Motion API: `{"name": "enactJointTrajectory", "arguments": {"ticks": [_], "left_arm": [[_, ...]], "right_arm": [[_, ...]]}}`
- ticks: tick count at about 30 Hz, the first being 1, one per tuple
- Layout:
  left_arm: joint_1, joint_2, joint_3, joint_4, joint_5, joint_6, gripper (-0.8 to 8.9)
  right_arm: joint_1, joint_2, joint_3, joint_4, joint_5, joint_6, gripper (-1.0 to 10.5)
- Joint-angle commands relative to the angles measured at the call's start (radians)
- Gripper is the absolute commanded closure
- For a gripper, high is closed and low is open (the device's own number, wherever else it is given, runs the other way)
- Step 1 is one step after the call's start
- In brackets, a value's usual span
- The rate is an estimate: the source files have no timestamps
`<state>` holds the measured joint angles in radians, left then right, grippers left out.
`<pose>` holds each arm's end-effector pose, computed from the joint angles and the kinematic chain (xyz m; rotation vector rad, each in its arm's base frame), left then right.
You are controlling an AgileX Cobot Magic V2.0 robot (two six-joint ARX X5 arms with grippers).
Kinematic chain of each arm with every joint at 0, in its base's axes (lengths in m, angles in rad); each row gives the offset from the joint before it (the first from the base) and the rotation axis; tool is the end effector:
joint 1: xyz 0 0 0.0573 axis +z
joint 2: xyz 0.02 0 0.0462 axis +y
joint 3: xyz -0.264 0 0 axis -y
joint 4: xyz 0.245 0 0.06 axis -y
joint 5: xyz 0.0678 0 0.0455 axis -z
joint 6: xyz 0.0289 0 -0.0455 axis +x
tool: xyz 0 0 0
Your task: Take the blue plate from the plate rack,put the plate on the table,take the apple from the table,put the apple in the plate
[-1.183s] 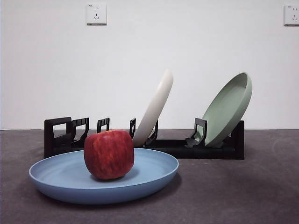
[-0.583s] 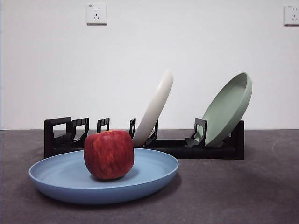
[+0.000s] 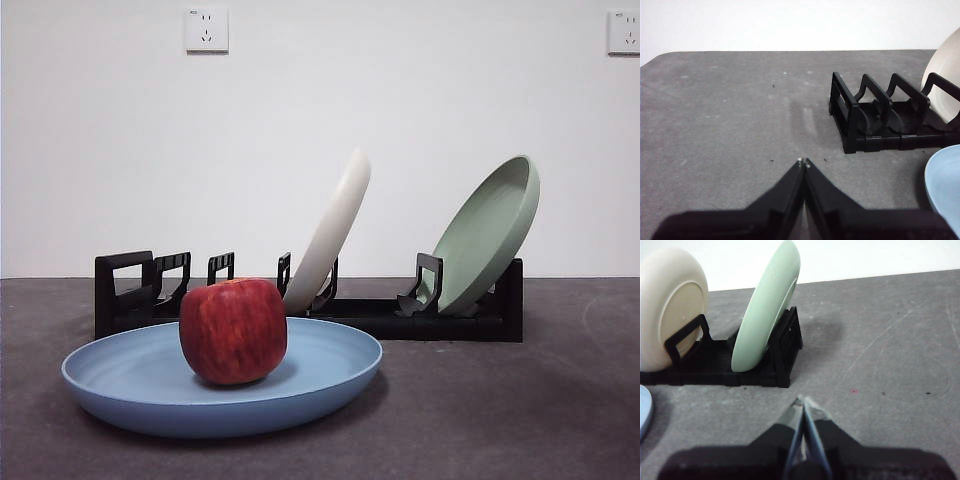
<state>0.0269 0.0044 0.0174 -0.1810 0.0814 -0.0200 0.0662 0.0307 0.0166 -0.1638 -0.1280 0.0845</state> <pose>0.0955 0.0002 0.1517 -0.0290 0.1683 -0.0527 0.0964 0.0101 0.1511 0.0895 0.1862 0.1861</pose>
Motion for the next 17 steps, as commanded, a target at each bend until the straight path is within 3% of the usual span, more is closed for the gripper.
{"name": "enactJointTrajectory", "arguments": {"ticks": [1,17], "left_arm": [[0.003,-0.003,-0.013,0.001,-0.001,-0.006,8.16],[0.003,-0.003,-0.013,0.001,-0.001,-0.006,8.16]], "right_arm": [[0.002,-0.003,-0.01,-0.013,0.002,0.06,9.6],[0.002,-0.003,-0.01,-0.013,0.007,0.056,9.6]]}}
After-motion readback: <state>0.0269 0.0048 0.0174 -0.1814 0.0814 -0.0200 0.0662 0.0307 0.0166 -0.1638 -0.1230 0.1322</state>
